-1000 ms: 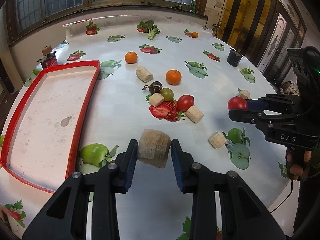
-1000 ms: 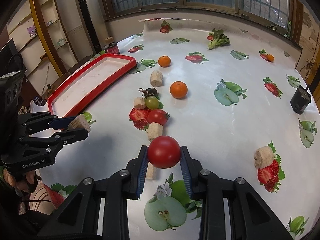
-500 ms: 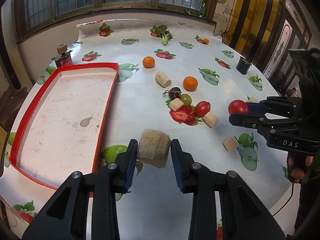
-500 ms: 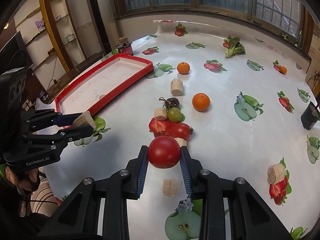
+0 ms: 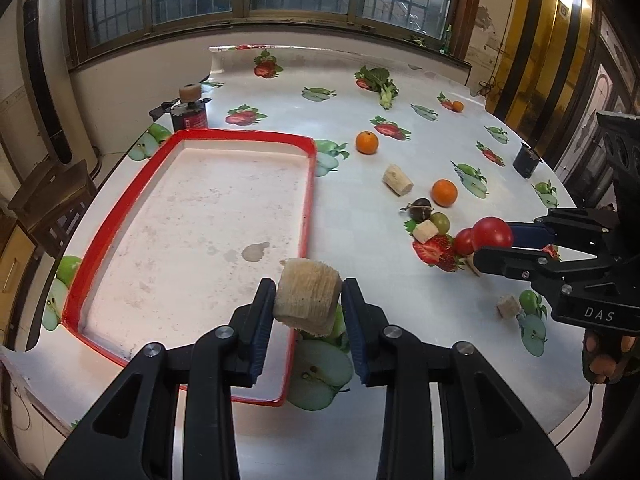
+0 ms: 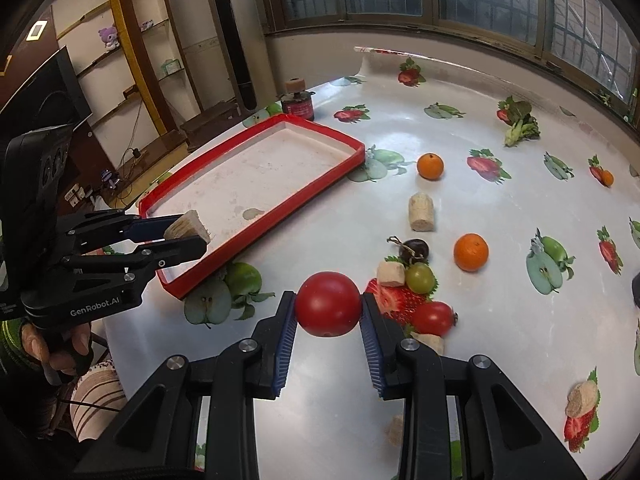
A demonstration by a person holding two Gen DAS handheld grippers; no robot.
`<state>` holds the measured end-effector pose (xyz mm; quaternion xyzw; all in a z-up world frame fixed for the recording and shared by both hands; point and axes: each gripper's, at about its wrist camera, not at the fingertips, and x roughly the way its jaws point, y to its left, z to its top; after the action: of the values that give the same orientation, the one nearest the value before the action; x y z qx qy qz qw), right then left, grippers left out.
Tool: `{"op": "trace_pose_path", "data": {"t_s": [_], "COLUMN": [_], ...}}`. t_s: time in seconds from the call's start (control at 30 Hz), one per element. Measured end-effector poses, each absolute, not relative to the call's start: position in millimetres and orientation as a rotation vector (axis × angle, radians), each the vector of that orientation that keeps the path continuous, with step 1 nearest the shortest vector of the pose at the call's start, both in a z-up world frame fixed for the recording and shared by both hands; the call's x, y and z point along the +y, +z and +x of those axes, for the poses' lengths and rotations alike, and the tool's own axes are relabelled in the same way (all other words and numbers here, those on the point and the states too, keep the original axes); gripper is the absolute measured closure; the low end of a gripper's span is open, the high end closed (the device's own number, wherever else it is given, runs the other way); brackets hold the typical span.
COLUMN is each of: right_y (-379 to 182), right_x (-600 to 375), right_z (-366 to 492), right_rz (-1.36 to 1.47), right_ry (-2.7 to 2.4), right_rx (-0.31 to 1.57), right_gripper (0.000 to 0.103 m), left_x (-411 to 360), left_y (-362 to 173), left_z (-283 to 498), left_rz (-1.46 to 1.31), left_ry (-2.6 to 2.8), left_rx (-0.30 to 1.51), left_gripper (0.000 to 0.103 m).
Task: Organize fruits
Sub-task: 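Carry the beige cylinder in the left tool and tomato in the right tool to the tray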
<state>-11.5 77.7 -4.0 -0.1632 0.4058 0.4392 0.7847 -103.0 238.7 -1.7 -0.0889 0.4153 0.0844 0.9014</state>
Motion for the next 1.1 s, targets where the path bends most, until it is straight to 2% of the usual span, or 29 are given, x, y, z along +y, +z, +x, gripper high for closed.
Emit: {"op": "trace_pose_path", "data": {"t_s": [0.67,1.1], "right_y": [-8.8,-45.7], "right_x": [179.9,264.0], "right_z": [-21.4,-29.9], "right_rz": [-0.392,-0.484], "right_ry": [1.101,1.174], "right_rx": [0.886,0.944], "right_gripper": [0.071,0.071], "left_x": [318.3,363.0], "left_y": [-12.4,-40.3], "left_z": [-116.7,-119.1], "left_rz": [-0.267,-0.338], "left_ry": [0.308,0.369], "left_rx": [0.853,0.904], "left_gripper": [0.072,0.072]}}
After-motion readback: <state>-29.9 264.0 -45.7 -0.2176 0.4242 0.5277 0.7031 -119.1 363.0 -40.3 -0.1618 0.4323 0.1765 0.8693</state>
